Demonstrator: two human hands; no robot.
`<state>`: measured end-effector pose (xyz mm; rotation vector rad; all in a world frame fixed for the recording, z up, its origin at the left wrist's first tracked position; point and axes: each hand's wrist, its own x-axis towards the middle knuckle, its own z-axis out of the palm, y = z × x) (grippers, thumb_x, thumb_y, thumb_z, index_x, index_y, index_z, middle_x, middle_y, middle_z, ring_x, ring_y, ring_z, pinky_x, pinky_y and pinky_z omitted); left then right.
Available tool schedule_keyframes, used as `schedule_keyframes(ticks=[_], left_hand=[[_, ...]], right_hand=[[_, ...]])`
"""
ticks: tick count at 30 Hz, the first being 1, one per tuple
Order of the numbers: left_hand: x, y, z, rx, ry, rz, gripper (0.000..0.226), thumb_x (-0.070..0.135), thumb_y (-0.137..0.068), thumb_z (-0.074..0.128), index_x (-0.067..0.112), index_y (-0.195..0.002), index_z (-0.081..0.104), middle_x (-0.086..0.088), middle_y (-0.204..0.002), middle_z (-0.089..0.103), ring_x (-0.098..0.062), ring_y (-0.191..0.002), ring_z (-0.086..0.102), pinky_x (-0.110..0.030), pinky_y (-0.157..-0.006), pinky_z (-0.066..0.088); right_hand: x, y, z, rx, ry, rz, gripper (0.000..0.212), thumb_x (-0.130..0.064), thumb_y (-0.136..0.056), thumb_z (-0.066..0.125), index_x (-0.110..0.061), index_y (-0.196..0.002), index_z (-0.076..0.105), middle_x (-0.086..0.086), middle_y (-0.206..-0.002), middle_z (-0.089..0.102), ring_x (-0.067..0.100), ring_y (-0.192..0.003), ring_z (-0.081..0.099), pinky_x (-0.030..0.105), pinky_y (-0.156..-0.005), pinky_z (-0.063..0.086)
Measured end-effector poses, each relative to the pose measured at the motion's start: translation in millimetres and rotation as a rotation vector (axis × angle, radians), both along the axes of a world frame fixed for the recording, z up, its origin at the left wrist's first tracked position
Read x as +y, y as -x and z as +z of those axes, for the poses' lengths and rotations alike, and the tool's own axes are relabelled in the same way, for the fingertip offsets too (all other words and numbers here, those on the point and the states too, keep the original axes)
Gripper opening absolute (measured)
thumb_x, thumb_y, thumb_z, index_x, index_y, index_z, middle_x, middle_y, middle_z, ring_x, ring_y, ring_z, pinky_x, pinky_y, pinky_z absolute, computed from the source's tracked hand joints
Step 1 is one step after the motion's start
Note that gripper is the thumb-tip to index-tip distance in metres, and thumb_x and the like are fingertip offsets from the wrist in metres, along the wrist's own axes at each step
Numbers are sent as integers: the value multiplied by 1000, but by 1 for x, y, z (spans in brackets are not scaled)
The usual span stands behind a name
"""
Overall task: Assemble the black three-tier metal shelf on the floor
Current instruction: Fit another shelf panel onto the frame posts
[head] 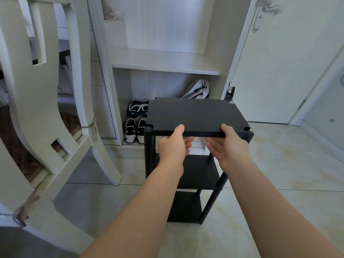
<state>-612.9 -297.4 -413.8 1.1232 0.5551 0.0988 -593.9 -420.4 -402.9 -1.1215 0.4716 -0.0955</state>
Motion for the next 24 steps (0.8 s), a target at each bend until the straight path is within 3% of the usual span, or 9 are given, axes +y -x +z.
schedule_keyframes(ticks=[7, 10, 12, 15, 19, 24], left_hand=[[1, -2, 0, 57, -16, -2, 45, 53, -95, 56, 12, -110, 66, 3, -75, 77, -11, -73, 67, -26, -67, 52], [-1, -4, -5, 61, -40, 36, 43, 52, -95, 56, 13, -111, 65, 5, -69, 76, -10, -73, 65, -35, -92, 53], [-2, -6, -6, 61, -58, 62, 41, 52, -94, 55, 15, -109, 62, 5, -65, 74, -10, -74, 62, -38, -96, 48], [-3, -7, -5, 67, -67, 79, 34, 51, -94, 55, 18, -102, 58, 6, -62, 73, -13, -80, 62, -36, -91, 46], [-2, -8, -3, 64, -63, 95, 29, 49, -94, 55, 20, -97, 57, 5, -62, 73, -16, -85, 65, -28, -67, 40], [-4, -6, -5, 61, -95, 81, 30, 51, -94, 55, 21, -96, 57, 7, -63, 73, -12, -78, 63, -25, -62, 36]], right_hand=[[-2, -4, -1, 42, -4, 14, 30, -37, -100, 61, -11, -115, 57, 12, -77, 77, 25, -71, 77, 29, -53, 60], [-3, -5, -3, 59, 9, 12, 29, -34, -99, 60, -8, -112, 58, 13, -75, 76, 25, -69, 77, 28, -50, 58], [-3, -6, -3, 61, 13, 6, 26, -32, -99, 60, -8, -108, 58, 14, -74, 76, 25, -68, 77, 28, -50, 58], [-2, -8, -2, 69, -1, 0, 25, -30, -98, 61, -7, -105, 58, 18, -81, 76, 27, -67, 77, 29, -50, 58], [-1, -11, -3, 72, -13, 0, 25, -29, -97, 61, -6, -108, 58, 20, -84, 75, 28, -66, 76, 30, -50, 58], [-5, -16, -10, 89, -50, 29, 26, -28, -98, 62, -7, -112, 56, 22, -87, 74, 30, -68, 76, 33, -51, 59]])
